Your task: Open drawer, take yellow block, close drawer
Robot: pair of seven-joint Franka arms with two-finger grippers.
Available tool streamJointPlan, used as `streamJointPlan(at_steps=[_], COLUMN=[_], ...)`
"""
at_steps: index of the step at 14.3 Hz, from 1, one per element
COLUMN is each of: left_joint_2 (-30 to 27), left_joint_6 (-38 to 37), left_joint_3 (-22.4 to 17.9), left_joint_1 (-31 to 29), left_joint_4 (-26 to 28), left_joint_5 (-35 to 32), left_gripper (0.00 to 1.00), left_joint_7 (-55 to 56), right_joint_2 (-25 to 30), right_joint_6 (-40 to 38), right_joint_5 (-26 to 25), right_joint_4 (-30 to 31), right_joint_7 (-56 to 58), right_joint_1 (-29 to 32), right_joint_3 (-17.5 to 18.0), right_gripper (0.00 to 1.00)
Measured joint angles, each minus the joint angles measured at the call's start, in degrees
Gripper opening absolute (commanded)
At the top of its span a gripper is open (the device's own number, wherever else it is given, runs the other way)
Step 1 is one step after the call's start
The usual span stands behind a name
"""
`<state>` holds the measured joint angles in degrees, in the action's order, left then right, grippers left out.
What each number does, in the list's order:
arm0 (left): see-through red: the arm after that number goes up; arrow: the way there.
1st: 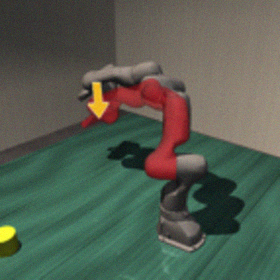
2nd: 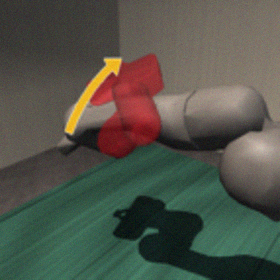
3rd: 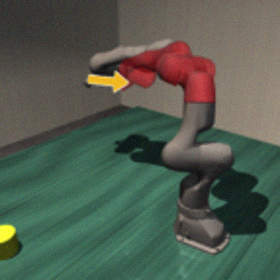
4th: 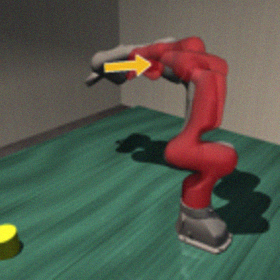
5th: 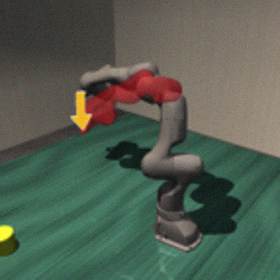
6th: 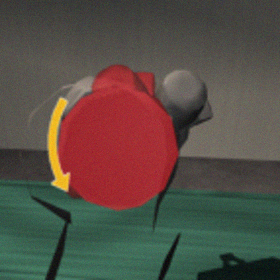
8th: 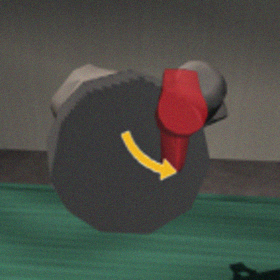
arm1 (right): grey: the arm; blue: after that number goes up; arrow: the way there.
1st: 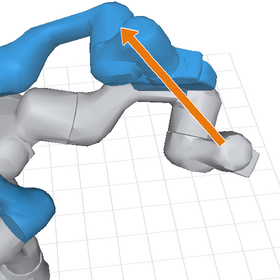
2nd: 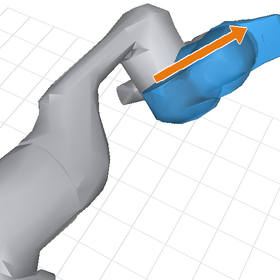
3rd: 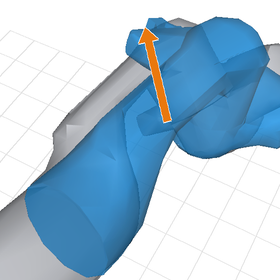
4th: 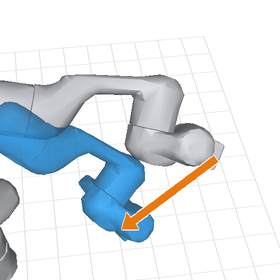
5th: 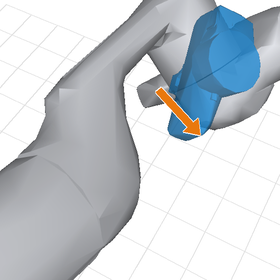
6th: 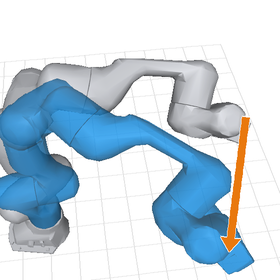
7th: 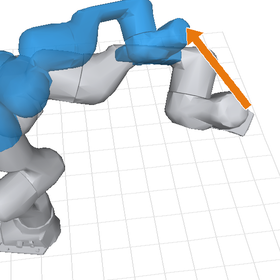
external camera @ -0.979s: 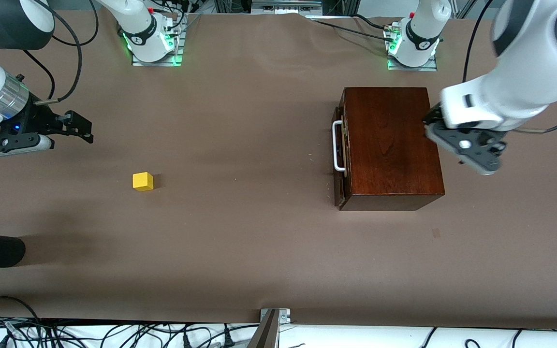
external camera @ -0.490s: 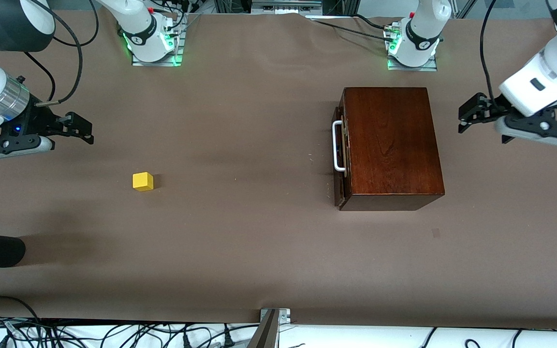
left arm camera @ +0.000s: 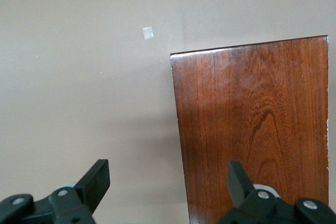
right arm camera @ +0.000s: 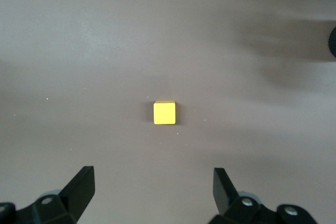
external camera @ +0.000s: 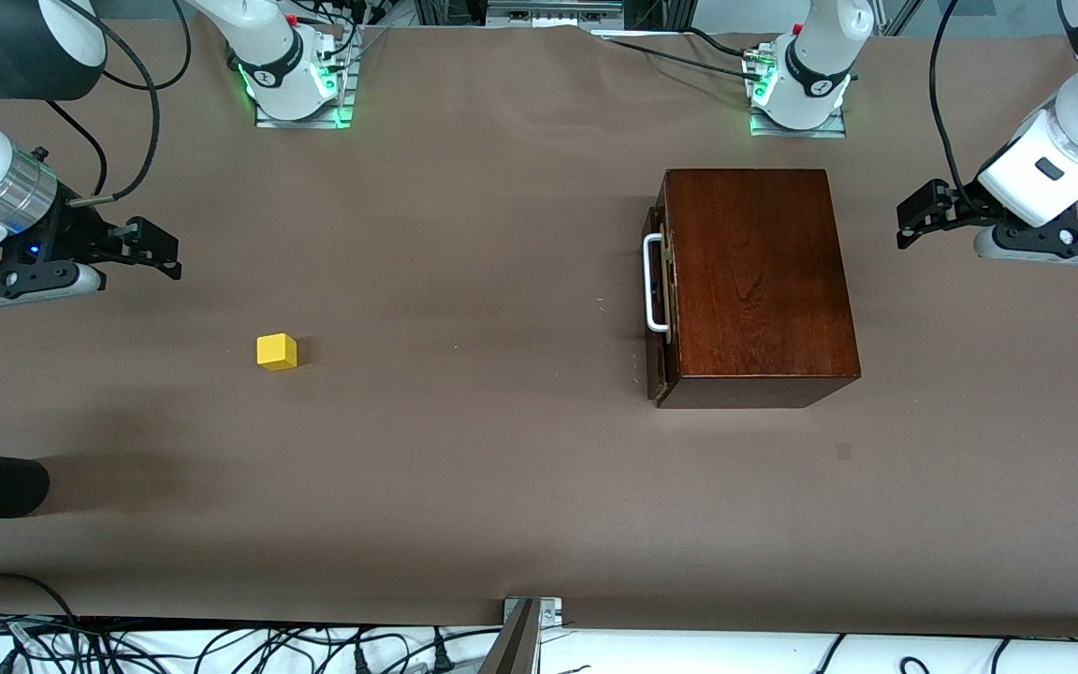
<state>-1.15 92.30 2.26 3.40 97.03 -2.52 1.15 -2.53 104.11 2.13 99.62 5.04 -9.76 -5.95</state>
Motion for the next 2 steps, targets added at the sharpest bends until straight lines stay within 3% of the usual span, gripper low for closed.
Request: streamJointPlan(at_steps=[2], left_joint_2=[0.0], left_joint_6=[0.0], left_joint_3=[0.0], left_joint_1=[0.0], left_joint_4=[0.3], left_joint_5=[0.0], left_gripper=[1.0], left_joint_7=[0.0], right_joint_2=[0.0], right_joint_6=[0.0], right_joint_5=[0.0], right_joint_4=[0.0], right_joint_7=[0.0], right_joint_1=[0.0], right_joint_3=[0.0], right_gripper=[1.0])
